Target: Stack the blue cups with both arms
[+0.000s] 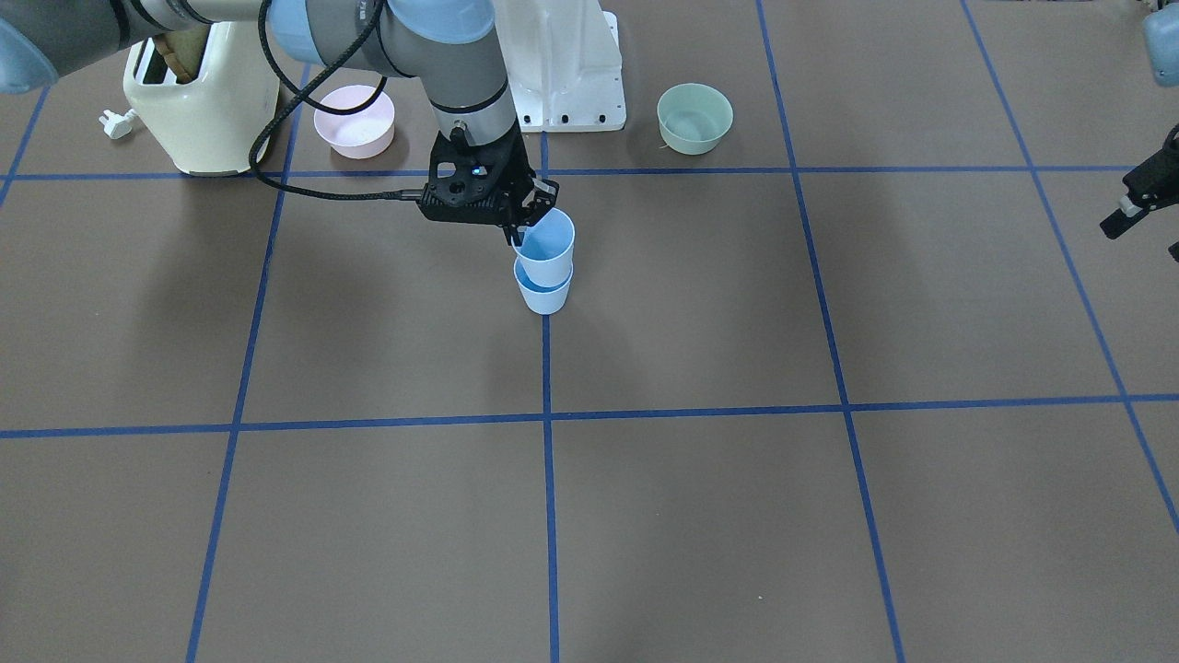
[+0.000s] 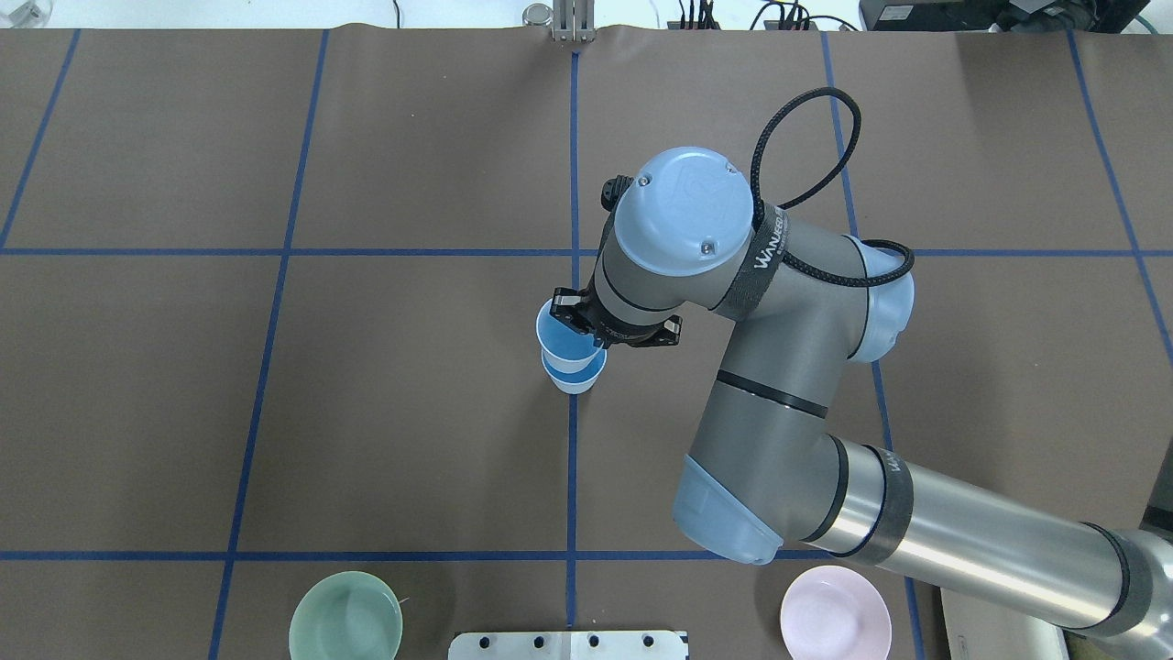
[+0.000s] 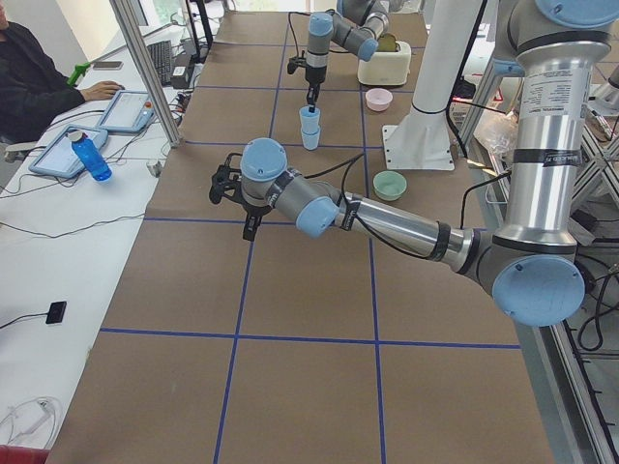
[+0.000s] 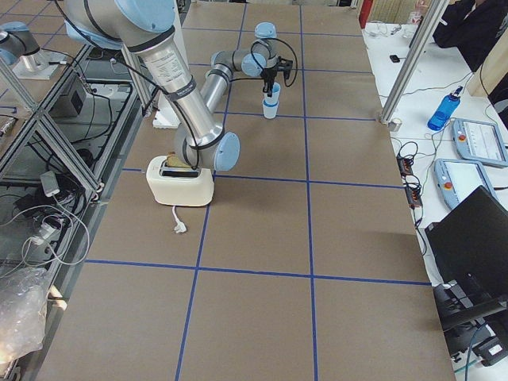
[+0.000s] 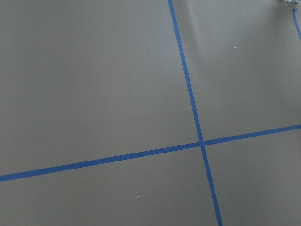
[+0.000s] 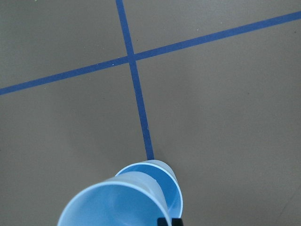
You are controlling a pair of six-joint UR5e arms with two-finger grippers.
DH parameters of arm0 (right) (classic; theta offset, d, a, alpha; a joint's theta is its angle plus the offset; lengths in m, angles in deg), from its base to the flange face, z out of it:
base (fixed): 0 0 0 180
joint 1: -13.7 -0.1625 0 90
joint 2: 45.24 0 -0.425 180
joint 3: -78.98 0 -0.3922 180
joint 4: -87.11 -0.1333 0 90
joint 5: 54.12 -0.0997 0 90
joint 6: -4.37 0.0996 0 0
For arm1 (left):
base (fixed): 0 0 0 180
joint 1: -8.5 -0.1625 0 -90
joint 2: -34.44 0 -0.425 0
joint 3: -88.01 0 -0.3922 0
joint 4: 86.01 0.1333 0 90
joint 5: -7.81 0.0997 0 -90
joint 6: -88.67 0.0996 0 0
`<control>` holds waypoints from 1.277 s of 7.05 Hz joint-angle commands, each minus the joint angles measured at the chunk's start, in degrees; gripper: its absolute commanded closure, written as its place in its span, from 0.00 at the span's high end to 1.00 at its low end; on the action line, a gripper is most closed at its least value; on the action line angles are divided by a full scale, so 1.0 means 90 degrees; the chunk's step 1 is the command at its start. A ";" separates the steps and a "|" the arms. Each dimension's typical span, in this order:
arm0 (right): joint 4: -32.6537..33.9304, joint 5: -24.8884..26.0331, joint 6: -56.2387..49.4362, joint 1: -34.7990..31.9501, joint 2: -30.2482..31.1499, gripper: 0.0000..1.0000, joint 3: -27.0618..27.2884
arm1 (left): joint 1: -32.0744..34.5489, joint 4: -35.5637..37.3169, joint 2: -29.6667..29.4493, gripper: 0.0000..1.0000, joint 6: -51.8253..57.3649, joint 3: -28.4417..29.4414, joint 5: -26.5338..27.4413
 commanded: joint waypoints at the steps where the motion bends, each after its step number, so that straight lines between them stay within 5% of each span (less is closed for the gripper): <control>1: -0.0003 0.0002 -0.0003 0.0010 0.0017 0.00 -0.0010 | 0.0000 0.0000 0.0000 0.97 -0.0005 -0.0005 0.0002; 5: -0.0003 0.0022 -0.0013 0.0010 0.0037 0.00 0.0000 | 0.0000 0.0000 -0.0010 0.97 -0.0005 -0.0005 -0.0008; 6: -0.0013 0.0128 -0.0032 0.0020 0.0037 0.34 0.0000 | 0.0000 0.0000 -0.0010 0.97 -0.0005 -0.0005 -0.0008; 7: -0.0023 0.0158 -0.0032 0.0020 0.0046 0.99 0.0019 | 0.0000 0.0009 -0.0010 0.97 -0.0005 -0.0005 -0.0008; 9: -0.0013 0.0344 -0.0081 0.0011 0.0027 1.00 0.0068 | 0.0000 0.0010 -0.0010 0.97 -0.0005 -0.0015 -0.0018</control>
